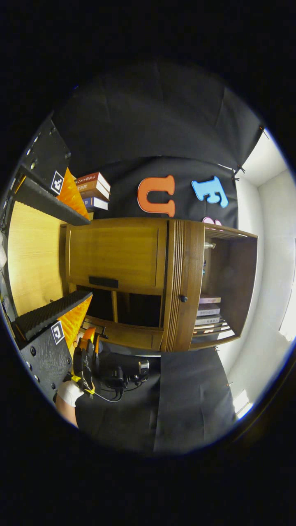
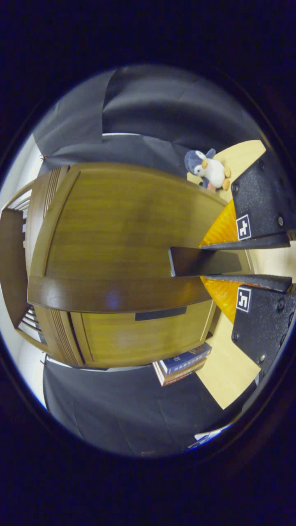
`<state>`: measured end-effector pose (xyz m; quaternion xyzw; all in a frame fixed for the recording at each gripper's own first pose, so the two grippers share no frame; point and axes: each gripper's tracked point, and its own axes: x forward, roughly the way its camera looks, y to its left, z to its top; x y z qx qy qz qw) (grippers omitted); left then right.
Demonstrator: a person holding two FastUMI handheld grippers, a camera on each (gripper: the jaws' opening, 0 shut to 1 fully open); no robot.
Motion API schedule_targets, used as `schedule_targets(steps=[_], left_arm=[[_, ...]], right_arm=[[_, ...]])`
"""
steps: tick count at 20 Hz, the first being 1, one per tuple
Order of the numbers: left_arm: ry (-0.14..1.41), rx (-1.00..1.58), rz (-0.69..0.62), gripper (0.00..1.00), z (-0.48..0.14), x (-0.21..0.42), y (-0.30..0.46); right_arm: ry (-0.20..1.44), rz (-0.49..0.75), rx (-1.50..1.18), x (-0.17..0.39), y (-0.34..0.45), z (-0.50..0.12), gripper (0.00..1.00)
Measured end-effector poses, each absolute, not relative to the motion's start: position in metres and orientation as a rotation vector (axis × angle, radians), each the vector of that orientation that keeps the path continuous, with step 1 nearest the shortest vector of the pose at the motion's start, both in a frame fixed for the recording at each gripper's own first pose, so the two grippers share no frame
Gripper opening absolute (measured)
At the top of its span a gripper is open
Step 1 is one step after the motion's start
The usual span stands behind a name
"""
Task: Open the right door of the double-door shoe cabinet with the right hand, and open the left door with the left hand.
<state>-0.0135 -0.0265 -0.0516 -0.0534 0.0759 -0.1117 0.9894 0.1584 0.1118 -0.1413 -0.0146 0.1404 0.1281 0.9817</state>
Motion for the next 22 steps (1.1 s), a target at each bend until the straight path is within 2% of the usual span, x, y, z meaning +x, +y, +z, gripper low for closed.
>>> schedule_targets(steps=[3, 4, 5, 6, 7, 8, 10, 11, 14, 22], left_arm=[[0.149, -0.101, -0.281, 1.00, -0.054, -0.014, -0.034], [0.147, -0.103, -0.302, 0.95, -0.055, -0.014, -0.040], [0.149, -0.107, -0.326, 0.95, -0.056, -0.014, -0.045], [0.150, -0.110, -0.350, 0.95, -0.057, -0.015, -0.050], [0.147, -0.110, -0.367, 0.95, -0.057, -0.014, -0.054], [0.148, -0.108, -0.381, 1.00, -0.059, -0.014, -0.058], [0.155, -0.110, -0.408, 1.00, -0.062, -0.014, -0.068], [0.154, -0.112, -0.424, 0.95, -0.063, -0.013, -0.074], [0.165, -0.112, -0.459, 0.95, -0.066, -0.009, -0.091], [0.155, -0.109, -0.483, 0.95, -0.057, 0.005, -0.149]], right_arm=[[0.283, 0.194, -0.023, 0.140, 0.087, -0.143, 0.28], [0.286, 0.179, -0.013, 0.135, 0.081, -0.143, 0.26], [0.292, 0.167, 0.000, 0.132, 0.076, -0.143, 0.27], [0.298, 0.157, 0.014, 0.129, 0.072, -0.144, 0.21], [0.301, 0.143, 0.023, 0.125, 0.066, -0.145, 0.20], [0.303, 0.132, 0.024, 0.122, 0.059, -0.145, 0.15], [0.311, 0.117, 0.028, 0.114, 0.044, -0.144, 0.14], [0.315, 0.112, 0.036, 0.112, 0.038, -0.146, 0.11], [0.331, 0.111, 0.066, 0.105, 0.020, -0.146, 0.07], [0.350, 0.145, 0.029, 0.106, -0.038, -0.151, 0.05]])
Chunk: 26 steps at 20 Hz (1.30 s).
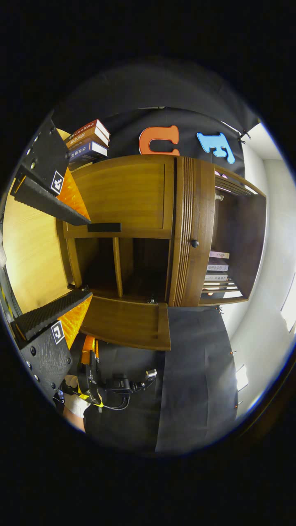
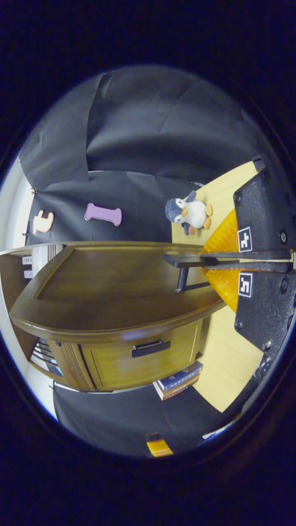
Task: Open the right door of the double-door shoe cabinet with the right hand, and open the left door with the left hand.
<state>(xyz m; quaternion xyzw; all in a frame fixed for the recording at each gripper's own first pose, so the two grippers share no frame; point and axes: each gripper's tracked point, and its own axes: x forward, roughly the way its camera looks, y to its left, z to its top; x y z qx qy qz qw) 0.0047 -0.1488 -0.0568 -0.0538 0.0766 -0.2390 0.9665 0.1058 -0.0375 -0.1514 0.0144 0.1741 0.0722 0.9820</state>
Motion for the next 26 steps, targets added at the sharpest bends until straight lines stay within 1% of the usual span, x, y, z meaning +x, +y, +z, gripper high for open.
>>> schedule_targets(steps=[1, 3, 4, 8, 12, 14, 17, 20, 24, 26], left_arm=[[0.156, -0.108, -0.477, 0.95, -0.056, 0.004, -0.157], [0.156, -0.102, -0.456, 0.95, -0.054, 0.003, -0.172], [0.155, -0.097, -0.437, 0.95, -0.052, 0.004, -0.179], [0.147, -0.084, -0.379, 0.95, -0.048, 0.001, -0.215], [0.149, -0.070, -0.295, 0.96, -0.047, -0.011, -0.236], [0.152, -0.070, -0.245, 0.95, -0.045, -0.022, -0.243], [0.158, -0.074, -0.168, 0.96, -0.046, -0.038, -0.250], [0.165, -0.072, -0.118, 0.95, -0.044, -0.052, -0.258], [0.176, -0.053, -0.089, 0.95, -0.043, -0.058, -0.258], [0.179, -0.049, -0.078, 0.95, -0.043, -0.059, -0.258]], right_arm=[[0.355, 0.154, 0.034, 0.108, -0.047, -0.151, 0.05], [0.368, 0.211, 0.057, 0.109, -0.059, -0.152, 0.04], [0.373, 0.238, 0.047, 0.111, -0.064, -0.153, 0.04], [0.373, 0.286, -0.028, 0.126, -0.102, -0.155, 0.04], [0.394, 0.381, 0.002, 0.140, -0.125, -0.157, 0.04], [0.392, 0.463, -0.005, 0.143, -0.126, -0.158, 0.04], [0.384, 0.540, -0.030, 0.145, -0.127, -0.156, 0.04], [0.380, 0.590, -0.020, 0.146, -0.131, -0.158, 0.04], [0.359, 0.627, -0.027, 0.146, -0.130, -0.158, 0.04], [0.352, 0.672, -0.034, 0.143, -0.130, -0.159, 0.07]])
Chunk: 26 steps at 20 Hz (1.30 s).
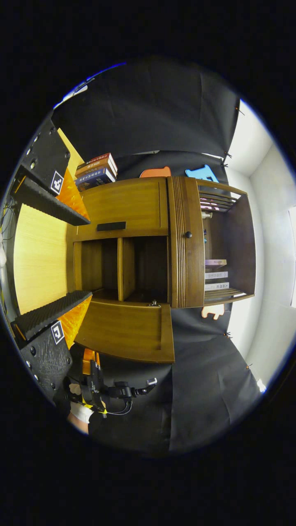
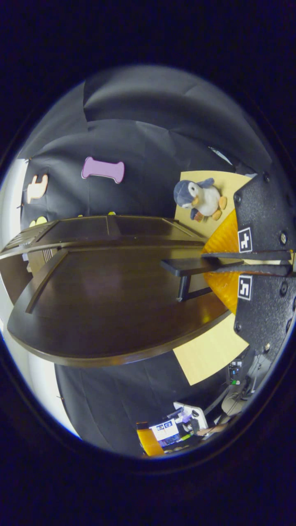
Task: Open the right door of the double-door shoe cabinet with the right hand, and open the left door with the left hand.
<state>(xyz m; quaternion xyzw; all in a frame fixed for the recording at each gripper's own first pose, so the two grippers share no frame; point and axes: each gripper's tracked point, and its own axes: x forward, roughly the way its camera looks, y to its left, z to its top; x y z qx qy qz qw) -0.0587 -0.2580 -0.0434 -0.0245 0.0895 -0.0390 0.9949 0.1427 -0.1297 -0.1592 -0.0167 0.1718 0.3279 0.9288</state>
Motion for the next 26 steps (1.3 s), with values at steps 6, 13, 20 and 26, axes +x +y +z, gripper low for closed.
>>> schedule_targets(steps=[6, 13, 20, 26], left_arm=[[0.187, -0.035, -0.086, 0.95, -0.044, -0.058, -0.258], [0.171, -0.021, -0.048, 0.95, -0.037, -0.044, -0.234], [0.073, -0.006, -0.061, 0.95, -0.021, -0.002, -0.175], [0.034, -0.016, -0.099, 1.00, -0.020, 0.043, -0.119]], right_arm=[[0.356, 0.602, -0.077, 0.125, -0.180, -0.171, 0.68], [0.292, 0.412, 0.001, 0.093, -0.216, -0.141, 0.81], [0.141, 0.301, 0.045, 0.064, -0.164, -0.075, 0.79], [0.071, 0.171, 0.048, 0.037, -0.103, -0.047, 0.79]])
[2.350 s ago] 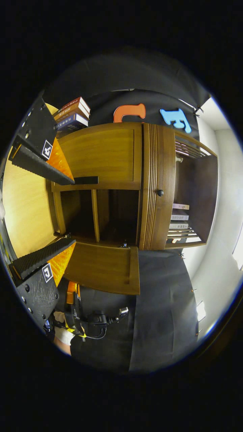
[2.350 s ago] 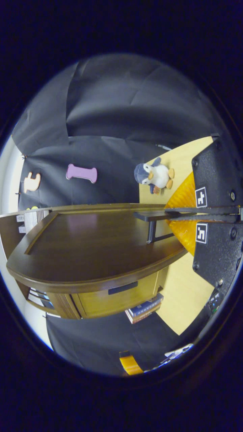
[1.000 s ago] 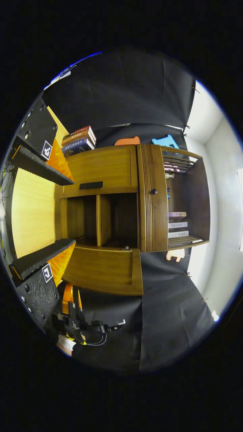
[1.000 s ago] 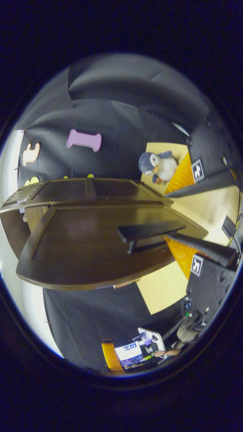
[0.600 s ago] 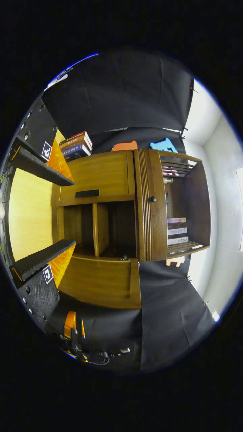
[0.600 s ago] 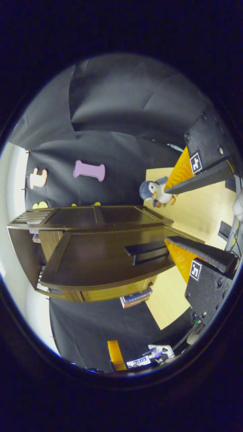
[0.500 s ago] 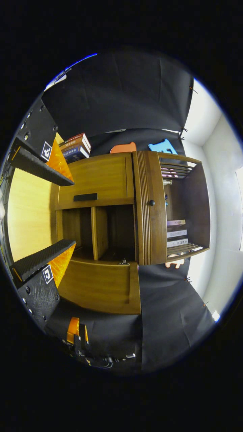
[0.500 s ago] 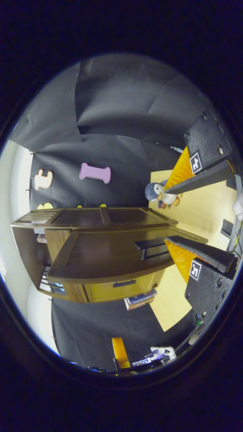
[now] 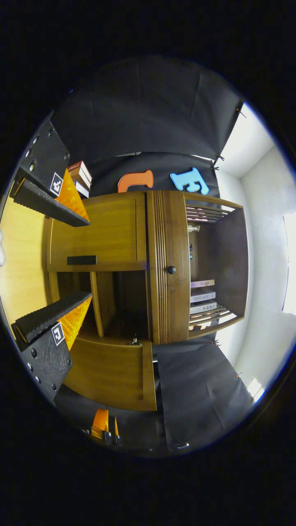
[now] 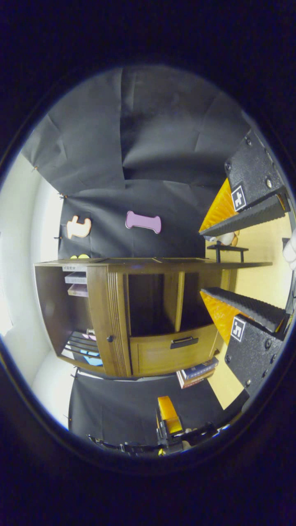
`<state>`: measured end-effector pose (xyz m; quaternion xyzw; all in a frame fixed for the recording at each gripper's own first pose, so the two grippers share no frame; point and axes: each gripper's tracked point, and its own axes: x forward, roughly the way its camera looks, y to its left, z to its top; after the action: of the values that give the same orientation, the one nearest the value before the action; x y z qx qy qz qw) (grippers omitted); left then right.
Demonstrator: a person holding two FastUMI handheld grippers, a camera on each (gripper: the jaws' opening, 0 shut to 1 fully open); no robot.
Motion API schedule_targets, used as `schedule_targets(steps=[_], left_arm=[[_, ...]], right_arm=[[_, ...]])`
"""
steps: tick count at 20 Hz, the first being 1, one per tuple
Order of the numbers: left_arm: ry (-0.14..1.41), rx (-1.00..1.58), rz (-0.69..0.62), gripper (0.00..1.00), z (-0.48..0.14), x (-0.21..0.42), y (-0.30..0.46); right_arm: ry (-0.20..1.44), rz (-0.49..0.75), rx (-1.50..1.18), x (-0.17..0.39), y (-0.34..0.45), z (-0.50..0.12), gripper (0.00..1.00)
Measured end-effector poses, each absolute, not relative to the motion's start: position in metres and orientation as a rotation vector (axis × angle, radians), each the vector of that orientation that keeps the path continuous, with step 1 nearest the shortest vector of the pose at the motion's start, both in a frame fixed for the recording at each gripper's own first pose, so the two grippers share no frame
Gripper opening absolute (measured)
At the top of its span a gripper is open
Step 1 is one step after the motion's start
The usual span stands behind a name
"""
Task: Open the right door of the double-door shoe cabinet with the right hand, and open the left door with the left hand.
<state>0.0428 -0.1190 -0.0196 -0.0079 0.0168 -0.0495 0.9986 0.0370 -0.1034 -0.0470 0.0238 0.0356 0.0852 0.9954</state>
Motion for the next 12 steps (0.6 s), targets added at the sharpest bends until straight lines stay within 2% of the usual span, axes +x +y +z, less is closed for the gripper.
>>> schedule_targets(steps=[1, 2, 5, 6, 7, 8, 11, 12], left_arm=[[0.029, -0.011, -0.107, 0.95, -0.022, 0.051, -0.111], [0.029, -0.009, -0.119, 0.95, -0.027, 0.058, -0.107], [0.057, -0.020, -0.171, 0.95, -0.049, 0.076, -0.099], [0.072, -0.027, -0.189, 1.00, -0.059, 0.082, -0.099], [0.087, -0.033, -0.207, 0.95, -0.068, 0.086, -0.101], [0.099, -0.040, -0.222, 0.95, -0.075, 0.092, -0.103], [0.109, -0.064, -0.245, 0.95, -0.094, 0.115, -0.110], [0.120, -0.077, -0.247, 0.95, -0.102, 0.125, -0.113]], right_arm=[[0.071, 0.153, 0.050, 0.035, -0.092, -0.047, 0.79], [0.074, 0.131, 0.052, 0.033, -0.081, -0.049, 0.82], [0.093, 0.094, 0.067, 0.026, -0.045, -0.056, 0.82], [0.104, 0.084, 0.066, 0.024, -0.034, -0.059, 0.79], [0.115, 0.078, 0.062, 0.024, -0.024, -0.062, 0.82], [0.124, 0.076, 0.061, 0.022, -0.015, -0.062, 0.79], [0.144, 0.067, 0.029, 0.022, 0.004, -0.063, 0.79], [0.155, 0.060, 0.011, 0.021, 0.005, -0.062, 0.82]])
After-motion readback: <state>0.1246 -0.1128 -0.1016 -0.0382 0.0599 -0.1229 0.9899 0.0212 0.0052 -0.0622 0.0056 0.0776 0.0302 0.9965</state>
